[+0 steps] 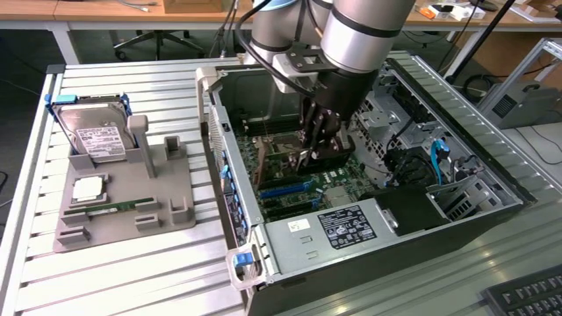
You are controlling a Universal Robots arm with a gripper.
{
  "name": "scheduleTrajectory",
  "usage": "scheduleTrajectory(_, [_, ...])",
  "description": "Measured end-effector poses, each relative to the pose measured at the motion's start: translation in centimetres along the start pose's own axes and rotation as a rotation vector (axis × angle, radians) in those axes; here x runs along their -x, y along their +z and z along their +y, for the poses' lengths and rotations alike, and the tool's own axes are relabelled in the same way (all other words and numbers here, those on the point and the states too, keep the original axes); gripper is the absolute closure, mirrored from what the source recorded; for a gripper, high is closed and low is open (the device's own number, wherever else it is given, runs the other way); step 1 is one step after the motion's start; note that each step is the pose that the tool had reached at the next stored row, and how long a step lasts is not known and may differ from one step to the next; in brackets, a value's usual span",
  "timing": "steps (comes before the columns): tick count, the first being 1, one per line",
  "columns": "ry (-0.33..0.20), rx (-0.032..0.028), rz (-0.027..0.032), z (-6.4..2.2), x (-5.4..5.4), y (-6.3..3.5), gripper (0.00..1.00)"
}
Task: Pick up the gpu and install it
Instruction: 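Insert the gpu into the slot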
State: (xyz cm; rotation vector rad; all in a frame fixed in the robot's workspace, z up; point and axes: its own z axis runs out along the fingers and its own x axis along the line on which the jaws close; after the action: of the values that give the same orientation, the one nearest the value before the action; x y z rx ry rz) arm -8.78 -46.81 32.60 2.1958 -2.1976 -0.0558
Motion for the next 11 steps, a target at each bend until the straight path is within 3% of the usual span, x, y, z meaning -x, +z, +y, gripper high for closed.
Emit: scheduleTrajectory(11, [0.0,0.0001,0.0001,0.16,-0.22,0.65,0.74])
